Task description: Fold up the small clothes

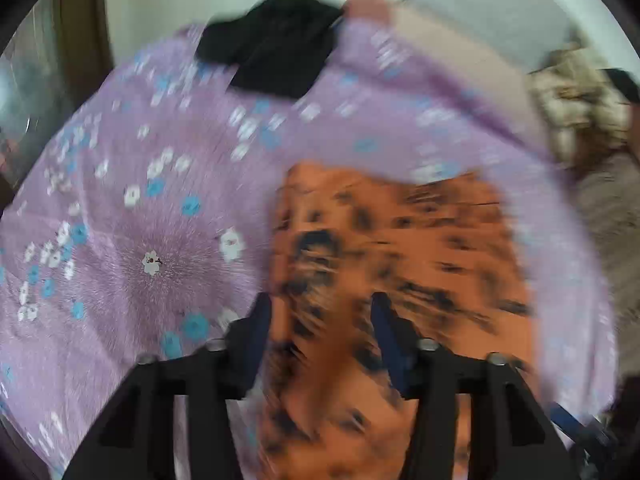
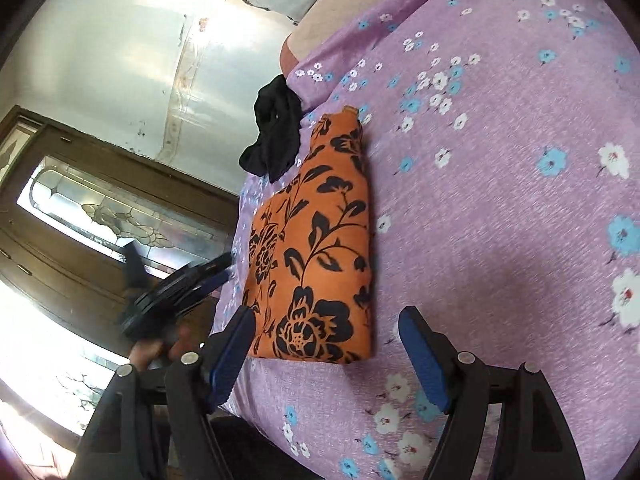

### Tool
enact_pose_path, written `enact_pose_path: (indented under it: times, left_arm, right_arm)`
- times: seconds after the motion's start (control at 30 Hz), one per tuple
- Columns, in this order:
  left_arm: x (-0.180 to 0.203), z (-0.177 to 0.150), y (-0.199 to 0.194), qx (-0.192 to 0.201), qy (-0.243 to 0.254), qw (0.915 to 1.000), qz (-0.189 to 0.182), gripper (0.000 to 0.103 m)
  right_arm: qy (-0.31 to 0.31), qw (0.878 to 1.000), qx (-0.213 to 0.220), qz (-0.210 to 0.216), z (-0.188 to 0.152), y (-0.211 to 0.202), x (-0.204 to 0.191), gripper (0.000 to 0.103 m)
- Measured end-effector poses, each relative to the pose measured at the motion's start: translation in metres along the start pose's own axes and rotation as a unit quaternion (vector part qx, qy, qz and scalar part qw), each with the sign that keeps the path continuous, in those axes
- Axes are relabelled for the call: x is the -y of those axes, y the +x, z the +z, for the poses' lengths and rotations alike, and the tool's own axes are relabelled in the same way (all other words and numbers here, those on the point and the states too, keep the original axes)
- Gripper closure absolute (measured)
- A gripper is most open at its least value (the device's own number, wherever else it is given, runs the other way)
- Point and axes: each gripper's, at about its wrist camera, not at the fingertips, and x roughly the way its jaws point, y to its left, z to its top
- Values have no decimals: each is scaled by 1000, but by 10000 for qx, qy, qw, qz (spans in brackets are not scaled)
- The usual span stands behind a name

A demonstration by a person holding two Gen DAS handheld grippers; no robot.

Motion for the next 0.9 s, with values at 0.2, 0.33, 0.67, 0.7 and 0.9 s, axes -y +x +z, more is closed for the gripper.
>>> enact_pose_path:
  times: [0.2,0.33,0.67,0.7,0.9]
  left_arm:
    - [-5,16,12,-250,-136,9995,132,73]
    - [14,4,-30,459,118,9988,108,71]
    - [26,-25,3,664,403,9958,475,50]
    - [25,-26,2,723,454,9952,474,50]
    - [10,-28,5,665,67,9977,81,45]
  right_arm:
    - [-43,9997,-65,-223,10,-2,6,25]
    - [-109,9996,-186,-199,32,12,0,25]
    - [38,9873,-1569,-227,62,124,-9,55]
    - [-184,9858,-1600,-472,60,127,-15,63]
    - [-1149,9751,-1305,-1375,48,121,-54,62]
